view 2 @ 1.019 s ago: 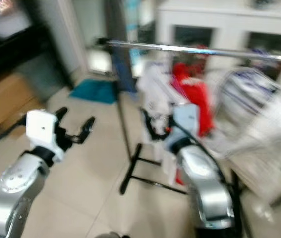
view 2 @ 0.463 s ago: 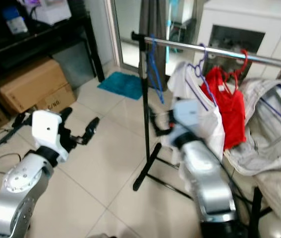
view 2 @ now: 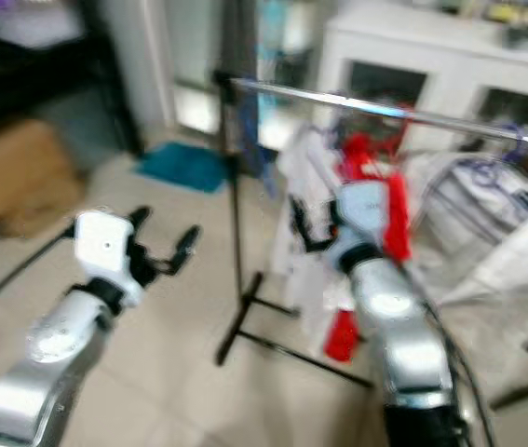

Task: Hang hanger

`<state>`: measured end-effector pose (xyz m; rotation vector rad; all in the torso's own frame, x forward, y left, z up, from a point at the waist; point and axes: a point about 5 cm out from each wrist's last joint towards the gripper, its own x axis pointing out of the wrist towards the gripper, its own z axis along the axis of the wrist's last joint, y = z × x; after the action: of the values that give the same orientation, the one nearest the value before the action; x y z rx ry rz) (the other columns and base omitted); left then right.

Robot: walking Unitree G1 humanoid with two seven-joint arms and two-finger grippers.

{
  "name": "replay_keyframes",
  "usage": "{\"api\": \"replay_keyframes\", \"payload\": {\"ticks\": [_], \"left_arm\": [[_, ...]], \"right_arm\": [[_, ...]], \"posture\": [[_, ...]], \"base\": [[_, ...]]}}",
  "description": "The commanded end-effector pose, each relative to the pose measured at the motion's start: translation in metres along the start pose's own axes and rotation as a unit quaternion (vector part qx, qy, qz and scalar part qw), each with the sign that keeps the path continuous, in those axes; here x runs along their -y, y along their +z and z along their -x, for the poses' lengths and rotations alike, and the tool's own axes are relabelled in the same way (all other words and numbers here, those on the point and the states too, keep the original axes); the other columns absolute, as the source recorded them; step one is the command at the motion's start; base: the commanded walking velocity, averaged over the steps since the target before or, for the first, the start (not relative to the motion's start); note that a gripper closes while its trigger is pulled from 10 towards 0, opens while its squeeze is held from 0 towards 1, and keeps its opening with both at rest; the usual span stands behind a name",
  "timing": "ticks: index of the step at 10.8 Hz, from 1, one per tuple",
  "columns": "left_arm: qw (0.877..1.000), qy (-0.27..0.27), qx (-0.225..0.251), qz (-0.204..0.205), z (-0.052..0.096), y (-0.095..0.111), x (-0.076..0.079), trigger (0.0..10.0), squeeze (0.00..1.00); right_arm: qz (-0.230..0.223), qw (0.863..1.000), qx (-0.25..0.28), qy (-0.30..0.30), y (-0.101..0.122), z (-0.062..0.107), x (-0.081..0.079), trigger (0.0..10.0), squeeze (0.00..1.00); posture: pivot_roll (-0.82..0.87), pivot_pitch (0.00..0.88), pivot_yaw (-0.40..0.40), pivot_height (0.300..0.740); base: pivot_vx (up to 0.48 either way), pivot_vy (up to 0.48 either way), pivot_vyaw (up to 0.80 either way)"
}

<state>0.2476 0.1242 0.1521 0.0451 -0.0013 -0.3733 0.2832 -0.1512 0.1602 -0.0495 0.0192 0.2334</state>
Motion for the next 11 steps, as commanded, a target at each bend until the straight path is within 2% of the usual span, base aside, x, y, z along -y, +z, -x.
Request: {"api": "replay_keyframes", "payload": {"ticks": [1,4,6,9,11], "left_arm": [[1.000,0.007,0.003,-0.005,0.0001,0.0016,-0.0030,10.0,0.83],[1.000,0.001,-0.006,-0.012,0.0048,-0.0002,-0.0065,10.0,0.83],[1.000,-0.009,-0.009,-0.019,0.0048,0.0004,-0.0078,10.0,0.83],[1.000,-0.020,-0.009,-0.021,0.0023,0.0018,-0.0069,10.0,0.83],[0.999,-0.025,-0.009,-0.022,0.0021,0.0019,-0.0069,10.0,0.82]], "right_arm": [[-0.009,1.000,0.001,0.016,0.0023,-0.0007,-0.0064,10.0,0.00],[-0.020,1.000,0.000,0.017,0.0006,-0.0003,-0.0103,10.0,0.00],[-0.031,0.999,-0.003,0.020,-0.0012,0.0000,-0.0136,10.0,0.00],[-0.022,1.000,0.012,0.009,0.0034,-0.0004,-0.0115,10.0,0.00],[-0.017,0.999,0.023,0.028,0.0080,-0.0038,-0.0153,10.0,0.00]], "posture": [[-0.10,0.000,0.002,0.740],[-0.08,0.000,0.021,0.740],[-0.08,0.000,0.038,0.740],[-0.08,0.000,0.053,0.740],[-0.08,0.000,0.060,0.740]], "base": [[0.337,0.000,0.00],[0.349,0.000,0.00],[0.347,0.000,-0.80],[0.347,0.000,0.00],[0.347,0.000,0.00]]}}
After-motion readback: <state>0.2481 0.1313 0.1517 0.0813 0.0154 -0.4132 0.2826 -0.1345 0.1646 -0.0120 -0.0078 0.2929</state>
